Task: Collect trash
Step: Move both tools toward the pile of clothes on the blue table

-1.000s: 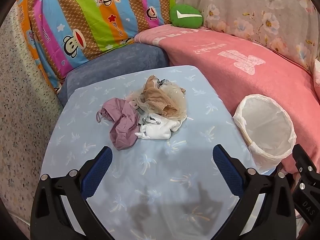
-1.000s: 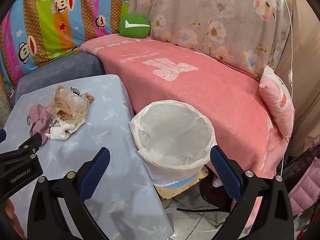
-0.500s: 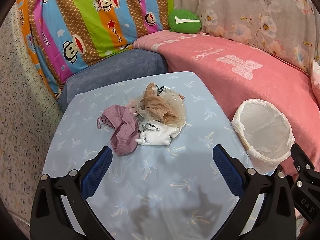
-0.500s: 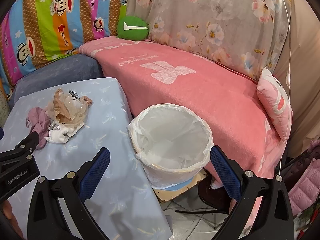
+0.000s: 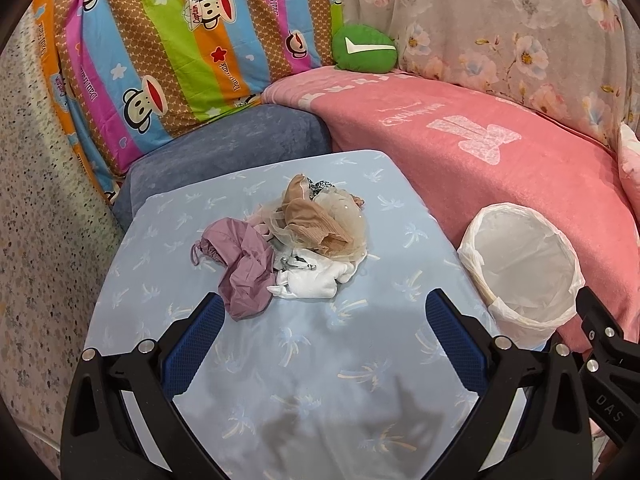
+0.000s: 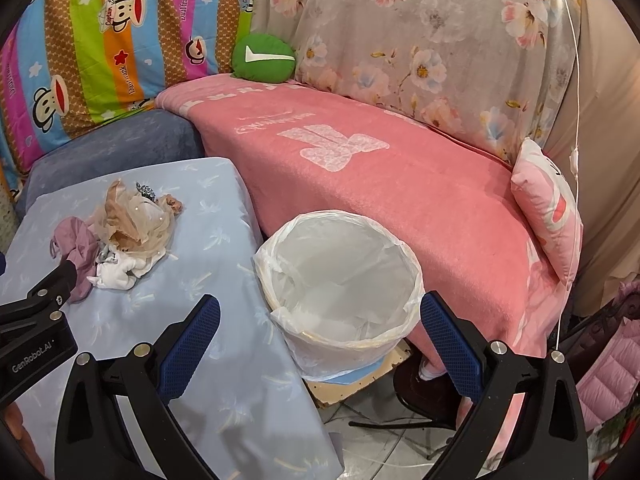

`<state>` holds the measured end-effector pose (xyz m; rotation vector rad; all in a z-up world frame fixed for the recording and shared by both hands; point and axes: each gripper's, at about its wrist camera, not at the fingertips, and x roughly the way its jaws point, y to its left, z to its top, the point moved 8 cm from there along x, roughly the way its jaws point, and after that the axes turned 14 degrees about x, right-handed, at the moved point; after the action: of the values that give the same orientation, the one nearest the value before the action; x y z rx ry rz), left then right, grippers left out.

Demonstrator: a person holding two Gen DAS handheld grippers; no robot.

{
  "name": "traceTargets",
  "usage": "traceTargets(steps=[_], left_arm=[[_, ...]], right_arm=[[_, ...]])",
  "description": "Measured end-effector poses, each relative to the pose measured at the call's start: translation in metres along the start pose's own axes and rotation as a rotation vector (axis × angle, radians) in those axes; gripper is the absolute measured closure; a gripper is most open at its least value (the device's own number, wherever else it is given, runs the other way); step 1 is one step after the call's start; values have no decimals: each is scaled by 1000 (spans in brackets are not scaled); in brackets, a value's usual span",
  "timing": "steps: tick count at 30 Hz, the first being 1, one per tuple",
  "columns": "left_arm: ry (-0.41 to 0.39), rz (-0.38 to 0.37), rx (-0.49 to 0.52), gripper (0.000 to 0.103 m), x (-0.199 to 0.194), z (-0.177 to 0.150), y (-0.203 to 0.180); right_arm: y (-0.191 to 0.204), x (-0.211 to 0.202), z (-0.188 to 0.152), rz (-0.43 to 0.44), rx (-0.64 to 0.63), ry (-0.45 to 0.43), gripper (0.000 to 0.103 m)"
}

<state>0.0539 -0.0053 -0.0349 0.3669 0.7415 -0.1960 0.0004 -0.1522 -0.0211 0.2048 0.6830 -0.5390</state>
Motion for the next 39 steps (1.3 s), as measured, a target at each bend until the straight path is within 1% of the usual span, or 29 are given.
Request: traceTargets(steps=[39], left_arm=[[-14, -15, 10, 7, -1, 4, -5]], right_arm=[[-2, -2, 0, -11, 17, -8, 6]])
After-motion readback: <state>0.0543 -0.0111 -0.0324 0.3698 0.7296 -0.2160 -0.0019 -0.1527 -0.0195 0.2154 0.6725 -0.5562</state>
